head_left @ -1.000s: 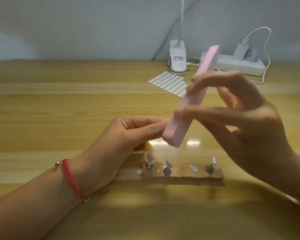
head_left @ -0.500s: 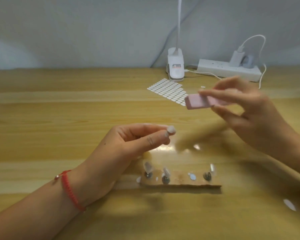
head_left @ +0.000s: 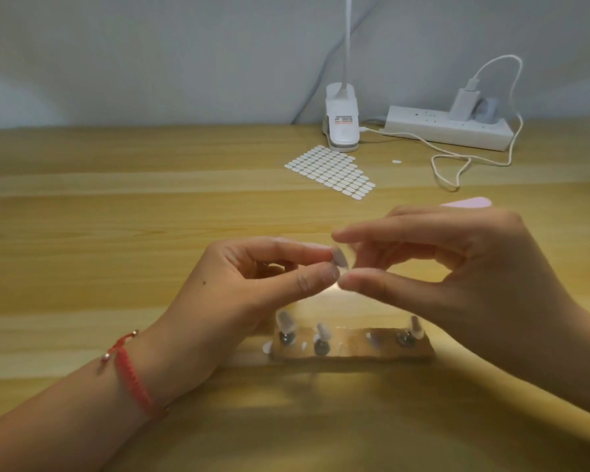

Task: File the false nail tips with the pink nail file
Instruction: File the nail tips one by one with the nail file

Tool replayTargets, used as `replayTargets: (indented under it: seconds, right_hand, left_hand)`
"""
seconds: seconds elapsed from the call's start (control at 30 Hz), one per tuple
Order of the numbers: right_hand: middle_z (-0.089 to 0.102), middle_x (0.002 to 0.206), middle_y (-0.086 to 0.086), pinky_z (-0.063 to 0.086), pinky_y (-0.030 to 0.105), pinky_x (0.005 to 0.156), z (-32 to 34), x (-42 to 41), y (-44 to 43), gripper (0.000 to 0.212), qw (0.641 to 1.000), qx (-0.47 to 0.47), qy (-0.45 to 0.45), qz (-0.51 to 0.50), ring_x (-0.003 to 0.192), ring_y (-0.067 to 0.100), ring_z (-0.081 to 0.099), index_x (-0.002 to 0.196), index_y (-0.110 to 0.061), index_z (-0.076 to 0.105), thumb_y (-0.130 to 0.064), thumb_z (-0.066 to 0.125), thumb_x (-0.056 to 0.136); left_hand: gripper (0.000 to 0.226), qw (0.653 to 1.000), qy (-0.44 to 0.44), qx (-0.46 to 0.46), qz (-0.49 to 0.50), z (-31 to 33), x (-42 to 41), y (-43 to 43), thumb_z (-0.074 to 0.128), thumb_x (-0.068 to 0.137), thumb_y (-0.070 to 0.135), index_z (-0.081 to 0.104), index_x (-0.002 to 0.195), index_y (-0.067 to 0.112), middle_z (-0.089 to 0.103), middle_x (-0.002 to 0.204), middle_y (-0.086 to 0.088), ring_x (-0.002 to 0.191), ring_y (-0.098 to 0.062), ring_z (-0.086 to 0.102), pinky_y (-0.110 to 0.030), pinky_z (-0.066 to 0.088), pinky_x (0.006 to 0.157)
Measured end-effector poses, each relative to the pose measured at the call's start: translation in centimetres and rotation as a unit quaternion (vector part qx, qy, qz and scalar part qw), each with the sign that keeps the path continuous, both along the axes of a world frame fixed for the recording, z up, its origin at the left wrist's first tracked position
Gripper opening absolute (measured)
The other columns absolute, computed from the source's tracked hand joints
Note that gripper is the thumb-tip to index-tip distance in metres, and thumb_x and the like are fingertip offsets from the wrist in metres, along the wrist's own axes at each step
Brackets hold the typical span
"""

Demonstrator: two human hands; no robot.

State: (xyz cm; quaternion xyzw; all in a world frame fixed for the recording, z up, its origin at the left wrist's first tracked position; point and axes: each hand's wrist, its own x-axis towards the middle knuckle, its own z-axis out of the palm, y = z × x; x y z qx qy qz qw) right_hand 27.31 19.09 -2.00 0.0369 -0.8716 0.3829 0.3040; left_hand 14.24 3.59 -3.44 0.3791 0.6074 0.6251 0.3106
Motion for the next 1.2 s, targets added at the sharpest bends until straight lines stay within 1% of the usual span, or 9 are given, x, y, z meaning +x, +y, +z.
replayTargets:
  seconds: [0.1,0.17,0.23,0.33,0.67,0.83,1.0,1.1,1.2]
  right_hand:
    - [0.074,0.082,-0.004,0.059,0.024,0.069,-0.1,-0.1,0.0,0.023,1.0,0.018,0.019,-0.011,0.073,0.009,0.071,0.098,-0.017,0.075,-0.022,0.078,0.076]
    - [0.074,0.085,-0.006,0.057,0.021,0.07,-0.3,-0.1,0.1,0.021,0.998,0.046,0.024,-0.021,0.074,0.006,0.07,0.097,-0.019,0.074,-0.025,0.076,0.077]
    - [0.073,0.086,-0.009,0.055,0.017,0.071,-0.4,-0.2,0.1,0.02,0.997,0.068,0.025,-0.029,0.076,0.004,0.069,0.097,-0.018,0.074,-0.025,0.077,0.079]
    - [0.072,0.085,-0.01,0.052,0.014,0.07,-0.6,-0.1,0.1,0.017,0.996,0.075,0.034,-0.034,0.075,0.003,0.068,0.095,-0.015,0.076,-0.025,0.076,0.08]
    - [0.071,0.086,-0.013,0.054,0.013,0.071,-1.3,-0.1,-0.4,0.014,0.995,0.04,0.075,-0.049,0.078,0.0,0.07,0.095,-0.02,0.071,-0.02,0.076,0.082]
    - [0.071,0.084,-0.015,0.056,0.016,0.068,-1.3,-0.1,-0.6,0.012,0.997,-0.003,0.062,-0.046,0.075,0.001,0.071,0.095,-0.022,0.072,-0.023,0.07,0.083]
    - [0.07,0.083,-0.017,0.055,0.013,0.067,-1.4,-0.1,-0.7,0.012,0.997,-0.008,0.067,-0.044,0.073,0.001,0.07,0.094,-0.023,0.07,-0.022,0.071,0.082]
    - [0.07,0.083,-0.014,0.055,0.014,0.068,-1.6,-0.2,-0.7,0.012,0.996,0.006,0.077,-0.045,0.073,0.002,0.07,0.094,-0.021,0.07,-0.019,0.076,0.083]
    - [0.071,0.085,-0.007,0.055,0.017,0.069,-1.7,-0.2,-0.6,0.013,0.994,0.047,0.09,-0.049,0.076,0.006,0.07,0.093,-0.012,0.073,-0.016,0.078,0.081]
  left_hand:
    - [0.025,0.999,0.036,0.011,0.014,0.0,0.2,0.0,0.082,0.058,0.03,0.08,0.081,0.021,0.07,0.087,-0.021,0.079,-0.031,0.062,-0.028,0.055,0.073]
    - [0.027,0.997,0.077,0.01,0.027,-0.1,0.2,0.1,0.087,0.059,0.032,0.079,0.083,0.023,0.072,0.082,-0.013,0.081,-0.04,0.062,-0.046,0.054,0.079]
    - [0.026,0.993,0.105,0.009,0.043,-0.2,0.2,0.1,0.079,0.061,0.041,0.079,0.083,0.028,0.072,0.078,0.001,0.085,-0.037,0.061,-0.056,0.049,0.08]
    - [0.025,0.991,0.116,0.007,0.064,-0.2,0.4,0.2,0.075,0.06,0.047,0.078,0.081,0.034,0.072,0.078,0.003,0.086,-0.035,0.06,-0.06,0.049,0.08]
    - [0.024,0.986,0.141,-0.007,0.086,-0.2,0.6,0.1,0.074,0.06,0.053,0.076,0.081,0.042,0.074,0.083,0.007,0.087,-0.025,0.066,-0.057,0.051,0.083]
    - [0.026,0.987,0.137,-0.012,0.087,-0.1,0.6,0.1,0.081,0.057,0.05,0.077,0.08,0.04,0.074,0.081,0.007,0.087,-0.028,0.065,-0.056,0.051,0.082]
    - [0.027,0.989,0.119,-0.014,0.09,0.1,0.7,0.2,0.083,0.055,0.049,0.078,0.078,0.036,0.074,0.081,0.001,0.088,-0.033,0.064,-0.058,0.05,0.084]
    - [0.027,0.991,0.103,-0.013,0.084,0.1,0.7,0.2,0.085,0.055,0.045,0.078,0.079,0.034,0.074,0.086,-0.008,0.092,-0.037,0.062,-0.059,0.048,0.086]
    - [0.026,0.992,0.099,-0.009,0.081,0.0,0.7,0.2,0.083,0.056,0.046,0.078,0.079,0.034,0.074,0.087,-0.01,0.093,-0.039,0.062,-0.059,0.048,0.086]
